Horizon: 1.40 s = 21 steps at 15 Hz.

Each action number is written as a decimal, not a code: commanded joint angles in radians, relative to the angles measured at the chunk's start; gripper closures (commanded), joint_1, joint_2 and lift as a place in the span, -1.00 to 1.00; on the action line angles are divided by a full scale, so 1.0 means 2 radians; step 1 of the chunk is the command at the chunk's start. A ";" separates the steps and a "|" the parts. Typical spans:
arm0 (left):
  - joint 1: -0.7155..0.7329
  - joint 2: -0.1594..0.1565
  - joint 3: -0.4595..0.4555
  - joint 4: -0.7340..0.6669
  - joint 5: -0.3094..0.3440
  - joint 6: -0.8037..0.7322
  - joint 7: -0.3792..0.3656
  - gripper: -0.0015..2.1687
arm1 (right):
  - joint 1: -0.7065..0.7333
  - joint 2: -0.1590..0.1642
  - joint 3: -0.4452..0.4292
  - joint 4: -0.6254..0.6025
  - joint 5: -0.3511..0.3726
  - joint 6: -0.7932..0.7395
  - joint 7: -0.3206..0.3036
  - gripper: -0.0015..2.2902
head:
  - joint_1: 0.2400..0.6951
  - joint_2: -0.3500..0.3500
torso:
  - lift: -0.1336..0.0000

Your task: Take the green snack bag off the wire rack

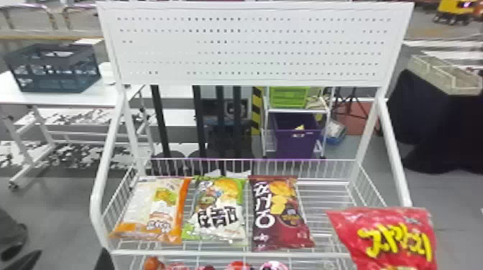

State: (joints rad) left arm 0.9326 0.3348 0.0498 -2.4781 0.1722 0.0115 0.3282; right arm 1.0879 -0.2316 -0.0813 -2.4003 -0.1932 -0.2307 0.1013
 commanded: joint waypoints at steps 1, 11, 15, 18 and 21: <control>0.002 0.001 -0.001 -0.002 -0.001 -0.001 0.000 -0.92 | 0.002 0.000 0.000 -0.002 0.000 0.000 0.000 0.86 | 0.14 0.00 | 1.00; -0.021 0.007 -0.028 0.011 -0.006 -0.011 0.000 -0.92 | 0.005 0.000 -0.003 -0.006 0.000 0.000 0.000 0.86 | 0.14 0.00 | 1.00; -0.166 0.038 -0.148 0.090 -0.010 0.055 0.030 -0.92 | 0.004 0.001 -0.002 -0.007 0.000 0.000 0.000 0.86 | 0.14 0.00 | 1.00; -0.311 0.036 -0.236 0.194 0.016 0.095 0.064 -0.92 | 0.003 0.001 -0.001 -0.007 0.000 0.000 0.000 0.86 | 0.14 0.00 | 1.00; -0.424 0.014 -0.289 0.286 0.036 0.158 0.076 -0.92 | 0.003 0.002 0.000 -0.004 0.001 0.000 0.001 0.86 | 0.14 0.00 | 1.00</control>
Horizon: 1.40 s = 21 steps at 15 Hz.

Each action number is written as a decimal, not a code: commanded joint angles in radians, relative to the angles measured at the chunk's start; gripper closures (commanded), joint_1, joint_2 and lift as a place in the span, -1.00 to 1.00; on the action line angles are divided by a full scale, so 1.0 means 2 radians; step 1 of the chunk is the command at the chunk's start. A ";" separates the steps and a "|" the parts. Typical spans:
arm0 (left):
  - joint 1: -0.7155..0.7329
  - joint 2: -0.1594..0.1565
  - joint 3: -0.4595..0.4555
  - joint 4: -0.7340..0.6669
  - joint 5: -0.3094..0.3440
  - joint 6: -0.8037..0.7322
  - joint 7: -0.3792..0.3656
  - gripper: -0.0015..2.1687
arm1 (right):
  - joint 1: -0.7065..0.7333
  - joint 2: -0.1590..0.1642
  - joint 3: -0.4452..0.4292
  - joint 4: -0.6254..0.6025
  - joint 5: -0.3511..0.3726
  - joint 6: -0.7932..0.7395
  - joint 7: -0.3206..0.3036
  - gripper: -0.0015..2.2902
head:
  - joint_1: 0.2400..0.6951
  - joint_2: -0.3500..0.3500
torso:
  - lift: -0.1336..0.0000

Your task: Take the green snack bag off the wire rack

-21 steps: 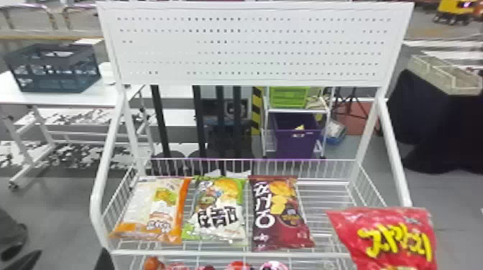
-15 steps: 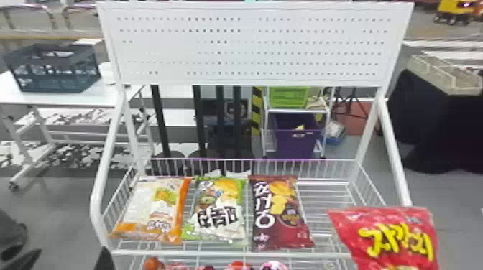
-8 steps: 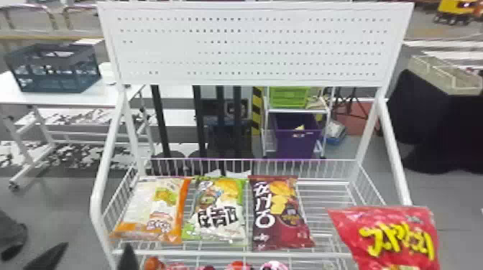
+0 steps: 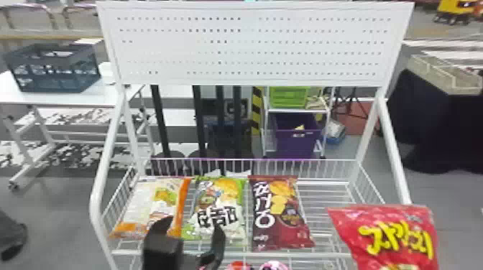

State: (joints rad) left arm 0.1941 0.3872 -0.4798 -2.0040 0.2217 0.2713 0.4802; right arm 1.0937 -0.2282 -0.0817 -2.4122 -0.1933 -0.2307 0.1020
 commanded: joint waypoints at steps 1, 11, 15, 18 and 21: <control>-0.080 -0.018 -0.035 0.079 0.017 0.030 0.005 -0.92 | 0.000 0.001 0.000 0.003 0.000 0.000 0.000 0.86 | 0.14 0.00 | 1.00; -0.189 -0.059 -0.071 0.232 0.069 0.043 0.012 -0.41 | -0.002 0.001 -0.001 0.005 0.001 0.000 0.000 0.86 | 0.14 0.00 | 1.00; -0.186 -0.052 -0.065 0.228 0.079 0.073 0.011 0.71 | -0.007 -0.001 -0.001 0.005 -0.002 0.003 0.000 0.86 | 0.14 0.00 | 1.00; -0.172 -0.046 -0.061 0.217 0.085 0.071 0.019 0.72 | -0.012 -0.002 -0.001 0.006 -0.004 0.008 0.000 0.86 | 0.14 0.00 | 1.00; -0.135 -0.028 -0.038 0.148 0.076 0.070 0.034 0.72 | -0.015 -0.003 -0.001 0.008 -0.004 0.011 0.000 0.86 | 0.14 0.00 | 1.00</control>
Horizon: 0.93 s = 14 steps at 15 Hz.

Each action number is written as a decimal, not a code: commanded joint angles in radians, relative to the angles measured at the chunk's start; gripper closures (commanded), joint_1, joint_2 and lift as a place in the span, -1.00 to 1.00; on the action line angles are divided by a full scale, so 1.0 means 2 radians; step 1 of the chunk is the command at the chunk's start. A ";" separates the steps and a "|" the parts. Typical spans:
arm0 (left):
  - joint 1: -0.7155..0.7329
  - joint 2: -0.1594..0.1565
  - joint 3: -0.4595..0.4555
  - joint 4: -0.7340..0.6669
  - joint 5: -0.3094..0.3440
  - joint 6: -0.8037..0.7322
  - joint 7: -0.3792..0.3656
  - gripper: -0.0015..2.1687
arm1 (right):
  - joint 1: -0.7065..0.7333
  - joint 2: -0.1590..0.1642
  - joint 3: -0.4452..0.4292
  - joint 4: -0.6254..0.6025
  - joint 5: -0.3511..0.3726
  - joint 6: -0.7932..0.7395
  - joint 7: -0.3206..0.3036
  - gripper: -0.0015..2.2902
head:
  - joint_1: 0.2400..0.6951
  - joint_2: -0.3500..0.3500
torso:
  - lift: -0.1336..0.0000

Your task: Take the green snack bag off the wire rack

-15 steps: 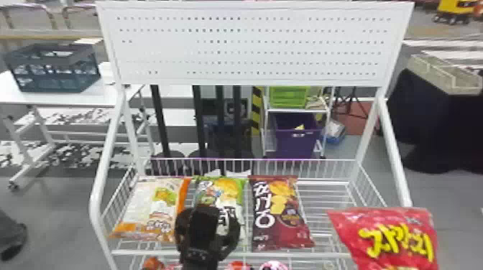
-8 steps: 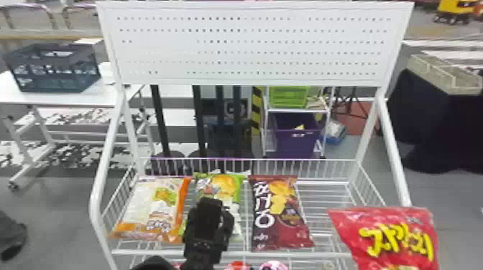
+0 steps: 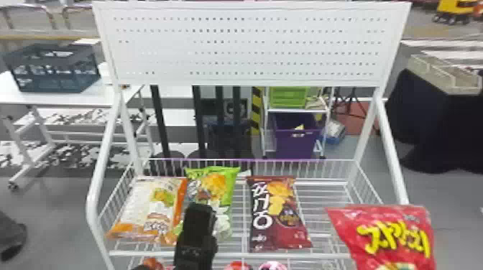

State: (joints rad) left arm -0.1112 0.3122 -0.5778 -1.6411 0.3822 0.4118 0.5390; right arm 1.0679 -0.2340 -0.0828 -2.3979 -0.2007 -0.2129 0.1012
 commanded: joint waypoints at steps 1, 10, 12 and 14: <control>0.035 0.013 0.023 -0.066 -0.010 -0.001 0.009 0.72 | -0.002 -0.001 0.000 0.001 0.000 0.002 0.000 0.86 | 0.14 0.00 | 1.00; 0.277 0.076 0.169 -0.371 -0.060 -0.027 0.017 0.71 | -0.015 -0.003 0.002 0.011 -0.002 0.009 0.000 0.86 | 0.14 0.00 | 1.00; 0.342 0.078 0.211 -0.407 -0.069 -0.056 0.004 0.71 | -0.017 -0.003 0.003 0.013 -0.002 0.011 0.000 0.86 | 0.14 0.00 | 1.00; 0.398 0.076 0.248 -0.423 -0.074 -0.110 -0.005 0.71 | -0.019 -0.003 0.005 0.014 -0.002 0.011 0.000 0.86 | 0.14 0.00 | 1.00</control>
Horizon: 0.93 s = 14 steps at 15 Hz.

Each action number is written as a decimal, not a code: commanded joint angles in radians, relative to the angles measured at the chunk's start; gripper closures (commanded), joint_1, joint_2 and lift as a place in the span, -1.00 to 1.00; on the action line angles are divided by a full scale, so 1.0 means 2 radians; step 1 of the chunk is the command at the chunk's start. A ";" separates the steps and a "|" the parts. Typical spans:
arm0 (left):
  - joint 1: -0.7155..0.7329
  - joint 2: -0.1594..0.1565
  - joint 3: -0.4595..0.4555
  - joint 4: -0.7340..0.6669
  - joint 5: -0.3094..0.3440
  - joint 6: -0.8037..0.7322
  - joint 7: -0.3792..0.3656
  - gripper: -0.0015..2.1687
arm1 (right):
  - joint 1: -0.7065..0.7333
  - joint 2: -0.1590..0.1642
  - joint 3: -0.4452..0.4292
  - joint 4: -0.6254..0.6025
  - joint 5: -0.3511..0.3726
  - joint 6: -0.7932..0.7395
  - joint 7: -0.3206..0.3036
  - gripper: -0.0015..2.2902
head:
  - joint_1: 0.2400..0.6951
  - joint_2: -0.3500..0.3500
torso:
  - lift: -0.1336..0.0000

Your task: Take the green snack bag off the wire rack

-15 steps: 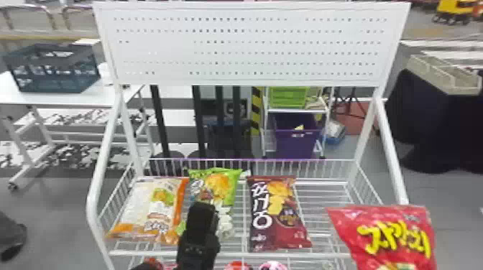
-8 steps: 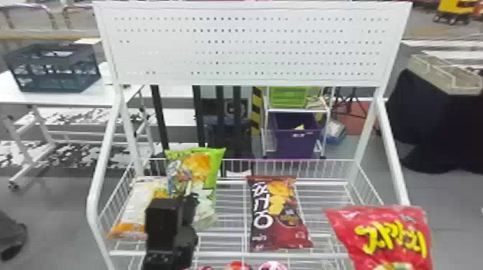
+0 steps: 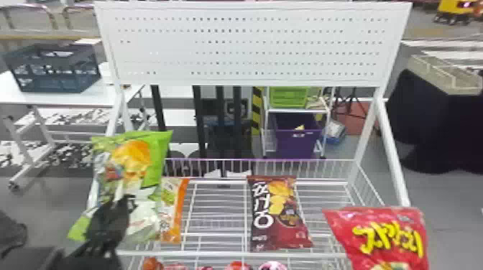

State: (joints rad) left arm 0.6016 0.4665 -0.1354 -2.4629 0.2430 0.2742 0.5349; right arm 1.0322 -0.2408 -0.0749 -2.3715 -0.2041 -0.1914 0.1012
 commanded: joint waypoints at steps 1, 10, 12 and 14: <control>0.071 -0.005 0.039 -0.016 -0.011 -0.064 -0.006 0.71 | -0.001 0.001 0.001 0.001 0.000 0.000 0.000 0.86 | 0.14 0.00 | 1.00; 0.141 -0.034 0.055 -0.013 -0.039 -0.148 -0.028 0.71 | 0.002 0.001 0.004 -0.005 0.001 0.000 0.000 0.86 | 0.14 0.00 | 1.00; 0.141 -0.034 0.054 -0.013 -0.039 -0.150 -0.027 0.71 | 0.002 0.001 0.004 -0.005 0.002 -0.001 0.000 0.86 | 0.14 0.00 | 1.00; 0.141 -0.034 0.053 -0.013 -0.044 -0.150 -0.027 0.71 | 0.003 0.001 0.004 -0.007 0.002 -0.001 0.000 0.86 | 0.14 0.00 | 1.00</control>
State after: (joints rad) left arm 0.8834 0.3984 -0.0277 -2.4894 0.1608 -0.0253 0.4792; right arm 1.0371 -0.2391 -0.0675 -2.3836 -0.2010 -0.1936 0.1012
